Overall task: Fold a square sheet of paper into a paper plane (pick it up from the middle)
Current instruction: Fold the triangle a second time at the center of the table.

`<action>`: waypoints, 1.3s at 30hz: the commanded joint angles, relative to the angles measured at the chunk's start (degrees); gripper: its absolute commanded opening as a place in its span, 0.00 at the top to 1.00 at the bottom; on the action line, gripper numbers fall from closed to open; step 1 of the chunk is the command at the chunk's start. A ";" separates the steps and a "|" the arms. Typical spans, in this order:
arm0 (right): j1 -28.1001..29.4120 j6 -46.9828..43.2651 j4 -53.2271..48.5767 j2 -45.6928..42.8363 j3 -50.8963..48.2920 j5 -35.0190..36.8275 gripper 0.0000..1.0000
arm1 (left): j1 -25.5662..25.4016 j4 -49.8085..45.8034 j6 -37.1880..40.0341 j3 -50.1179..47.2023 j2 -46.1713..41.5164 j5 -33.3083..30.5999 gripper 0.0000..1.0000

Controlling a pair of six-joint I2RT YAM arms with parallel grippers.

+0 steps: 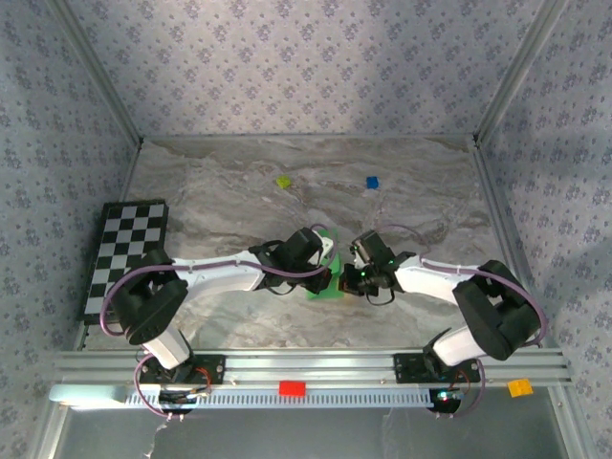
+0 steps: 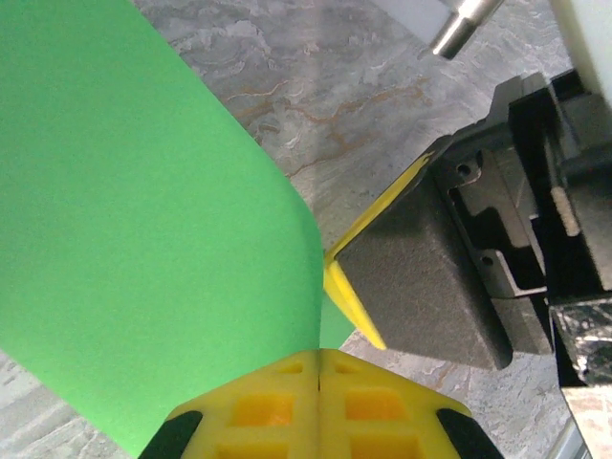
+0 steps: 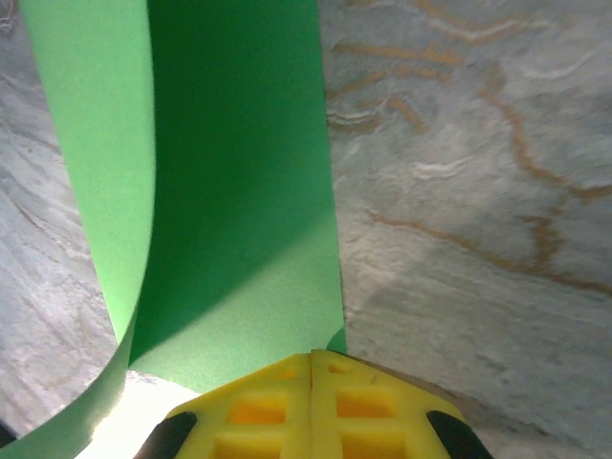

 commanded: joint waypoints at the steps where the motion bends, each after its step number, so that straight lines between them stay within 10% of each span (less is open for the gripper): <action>1: -1.04 -5.44 -8.85 0.77 2.00 4.42 0.99 | 0.35 1.11 -2.16 0.36 1.06 -0.47 1.00; 14: -1.82 -1.76 3.67 -1.72 1.04 -6.37 0.93 | 0.85 3.60 -3.80 -0.71 1.54 -1.68 1.00; 39: 1.91 11.05 2.69 1.21 -3.12 2.94 0.98 | 4.04 -3.45 0.90 0.97 2.67 0.70 1.00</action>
